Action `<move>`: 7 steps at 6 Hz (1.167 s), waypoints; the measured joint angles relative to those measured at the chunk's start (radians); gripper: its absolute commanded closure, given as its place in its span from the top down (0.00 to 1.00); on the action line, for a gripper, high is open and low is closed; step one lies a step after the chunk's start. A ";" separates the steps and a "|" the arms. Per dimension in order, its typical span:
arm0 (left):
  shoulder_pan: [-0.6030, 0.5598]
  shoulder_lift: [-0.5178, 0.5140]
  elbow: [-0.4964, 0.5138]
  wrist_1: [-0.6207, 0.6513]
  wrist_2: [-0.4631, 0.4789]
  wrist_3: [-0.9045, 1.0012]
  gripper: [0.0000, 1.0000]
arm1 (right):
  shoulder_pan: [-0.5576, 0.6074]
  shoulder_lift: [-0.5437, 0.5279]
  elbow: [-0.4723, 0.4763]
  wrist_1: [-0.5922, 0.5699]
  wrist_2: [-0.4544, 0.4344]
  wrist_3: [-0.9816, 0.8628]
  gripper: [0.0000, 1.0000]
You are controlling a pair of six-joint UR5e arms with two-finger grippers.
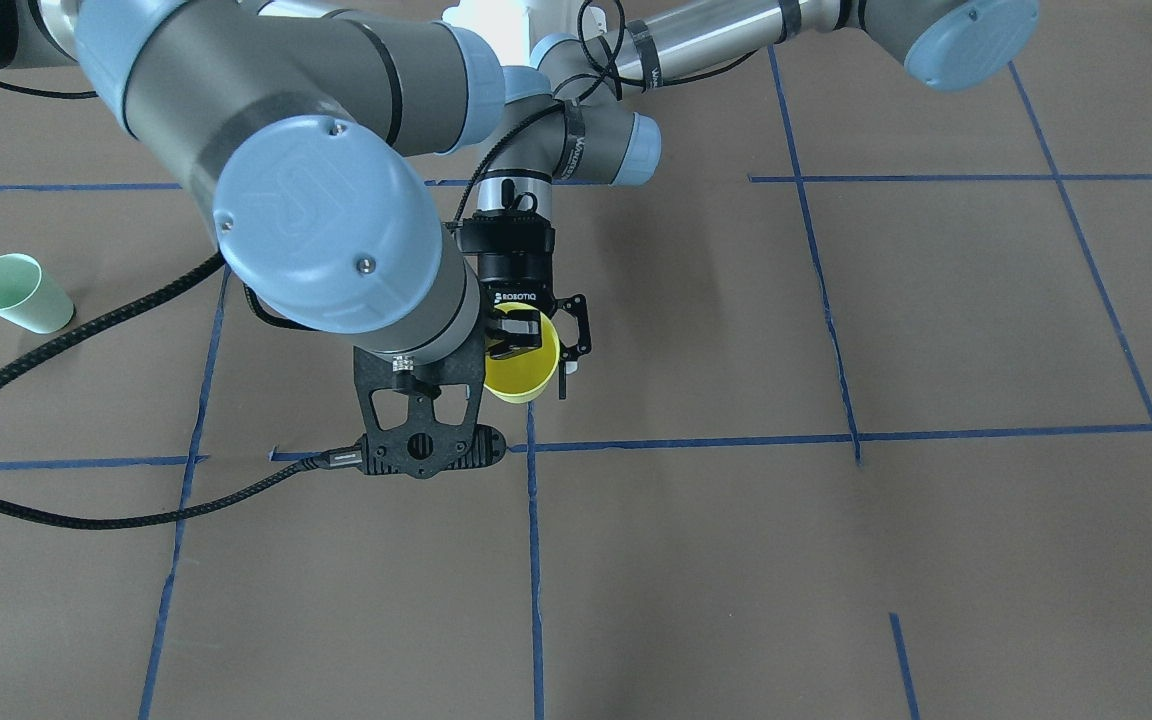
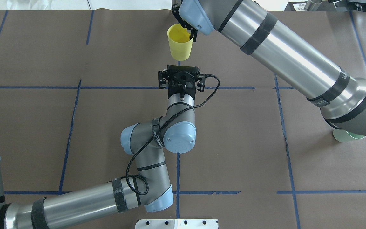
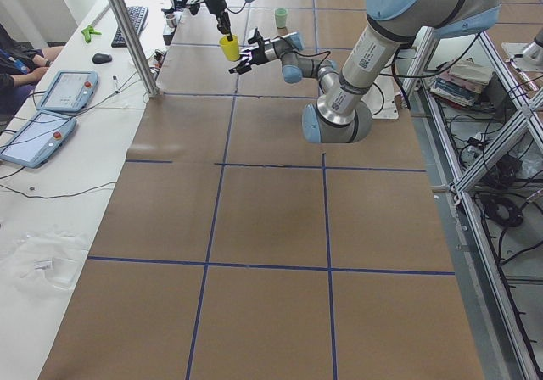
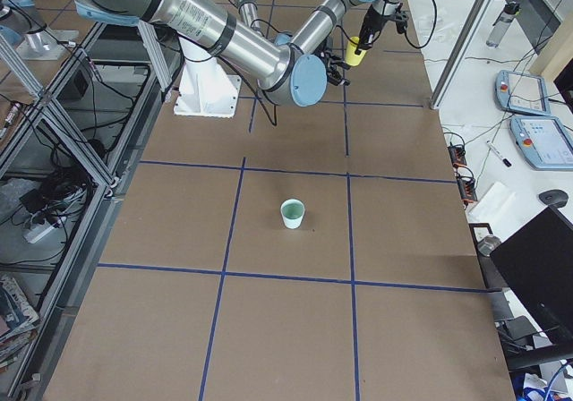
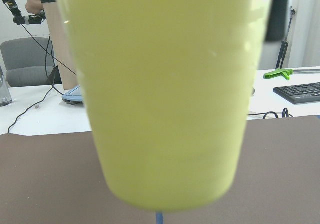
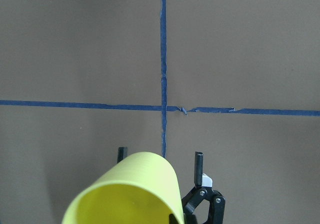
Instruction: Transfer and stack yellow cup on green cup
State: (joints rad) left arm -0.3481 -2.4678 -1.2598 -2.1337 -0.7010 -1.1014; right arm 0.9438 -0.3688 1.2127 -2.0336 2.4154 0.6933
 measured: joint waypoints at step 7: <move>-0.095 0.131 -0.133 -0.130 -0.121 0.191 0.99 | 0.206 -0.153 0.039 -0.003 -0.013 -0.214 0.00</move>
State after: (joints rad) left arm -0.4436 -2.3371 -1.3924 -2.2641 -0.8223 -0.9100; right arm 1.1495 -0.5214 1.2513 -2.0371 2.4022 0.4790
